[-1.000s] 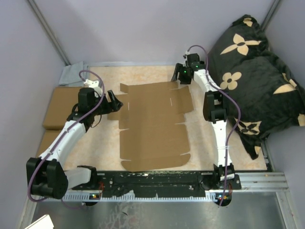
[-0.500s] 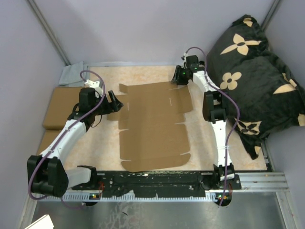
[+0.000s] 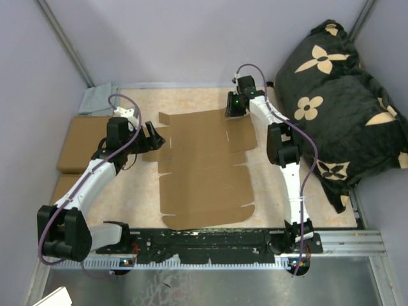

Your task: Fold the paper box

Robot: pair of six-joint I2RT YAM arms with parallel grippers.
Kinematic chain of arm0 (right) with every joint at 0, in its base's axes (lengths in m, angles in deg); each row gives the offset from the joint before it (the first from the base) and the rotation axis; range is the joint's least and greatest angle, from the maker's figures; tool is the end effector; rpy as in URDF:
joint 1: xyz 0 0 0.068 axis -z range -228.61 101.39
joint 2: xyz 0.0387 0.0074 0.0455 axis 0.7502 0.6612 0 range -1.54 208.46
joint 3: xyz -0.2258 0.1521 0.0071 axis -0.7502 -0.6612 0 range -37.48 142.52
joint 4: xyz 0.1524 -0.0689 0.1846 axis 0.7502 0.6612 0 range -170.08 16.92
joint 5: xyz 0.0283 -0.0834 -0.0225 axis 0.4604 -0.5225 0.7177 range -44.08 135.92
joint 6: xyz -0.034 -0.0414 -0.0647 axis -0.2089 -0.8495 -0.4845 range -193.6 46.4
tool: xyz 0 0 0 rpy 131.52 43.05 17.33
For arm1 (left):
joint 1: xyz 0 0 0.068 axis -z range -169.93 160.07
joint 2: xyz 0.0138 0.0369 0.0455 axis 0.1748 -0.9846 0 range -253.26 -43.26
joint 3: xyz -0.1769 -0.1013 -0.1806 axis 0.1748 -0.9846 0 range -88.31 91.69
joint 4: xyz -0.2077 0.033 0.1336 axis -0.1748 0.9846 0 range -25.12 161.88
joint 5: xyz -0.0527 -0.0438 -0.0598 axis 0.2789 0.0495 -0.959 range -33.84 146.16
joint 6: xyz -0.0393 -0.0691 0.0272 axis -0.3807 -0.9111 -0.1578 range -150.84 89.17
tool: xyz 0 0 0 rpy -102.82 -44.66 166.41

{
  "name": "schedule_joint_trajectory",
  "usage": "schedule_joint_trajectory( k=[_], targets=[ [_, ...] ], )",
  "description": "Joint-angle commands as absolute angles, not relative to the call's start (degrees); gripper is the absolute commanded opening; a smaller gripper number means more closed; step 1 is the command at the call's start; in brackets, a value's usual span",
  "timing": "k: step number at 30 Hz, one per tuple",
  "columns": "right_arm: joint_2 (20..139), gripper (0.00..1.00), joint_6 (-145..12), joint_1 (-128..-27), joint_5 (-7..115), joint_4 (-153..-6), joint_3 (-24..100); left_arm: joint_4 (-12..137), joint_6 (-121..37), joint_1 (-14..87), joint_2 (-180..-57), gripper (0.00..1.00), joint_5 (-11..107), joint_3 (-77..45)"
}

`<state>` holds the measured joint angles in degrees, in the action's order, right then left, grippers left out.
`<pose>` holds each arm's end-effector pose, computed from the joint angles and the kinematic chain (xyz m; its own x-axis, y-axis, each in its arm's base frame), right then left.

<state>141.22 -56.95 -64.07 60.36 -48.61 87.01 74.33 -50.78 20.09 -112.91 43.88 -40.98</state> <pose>0.5374 0.1677 0.1464 -0.8231 0.0602 -0.5648 -0.1855 0.9114 0.3674 0.2826 -0.0659 0.2512 -0.6060 -0.2314 -0.7611 0.1503 0.9062 -0.3953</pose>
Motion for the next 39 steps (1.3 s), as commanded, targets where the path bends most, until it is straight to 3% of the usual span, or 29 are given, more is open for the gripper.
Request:
schedule_joint_trajectory(
  k=[1,8,15,24,29,33,39],
  targets=[
    [135.82,0.33,-59.88,-66.66,53.57,-47.82,87.99,74.20,-51.45,20.35,-114.08,0.86,43.10,-39.24],
    [137.47,0.33,-62.81,-70.21,42.88,-46.73,90.83,75.96,-53.05,20.37,-119.93,0.85,48.01,-36.45],
    [137.17,0.34,-62.76,-71.00,38.60,-47.95,90.68,76.13,-56.11,20.18,-134.70,0.85,53.40,-25.77],
    [137.58,0.36,-64.52,-70.62,37.63,-49.05,91.94,84.46,-51.93,20.18,-157.65,0.82,61.13,-1.29],
    [138.87,0.36,-63.28,-68.75,43.41,-50.37,92.81,83.26,-48.96,20.18,-162.53,0.81,61.70,4.05],
    [140.24,0.36,-63.09,-68.39,45.83,-50.40,94.19,82.98,-47.90,20.17,-165.21,0.78,62.56,5.94],
    [140.41,0.33,-63.05,-68.39,47.04,-50.89,93.92,82.49,-48.01,20.18,-167.53,0.63,59.68,6.65]
  ],
)
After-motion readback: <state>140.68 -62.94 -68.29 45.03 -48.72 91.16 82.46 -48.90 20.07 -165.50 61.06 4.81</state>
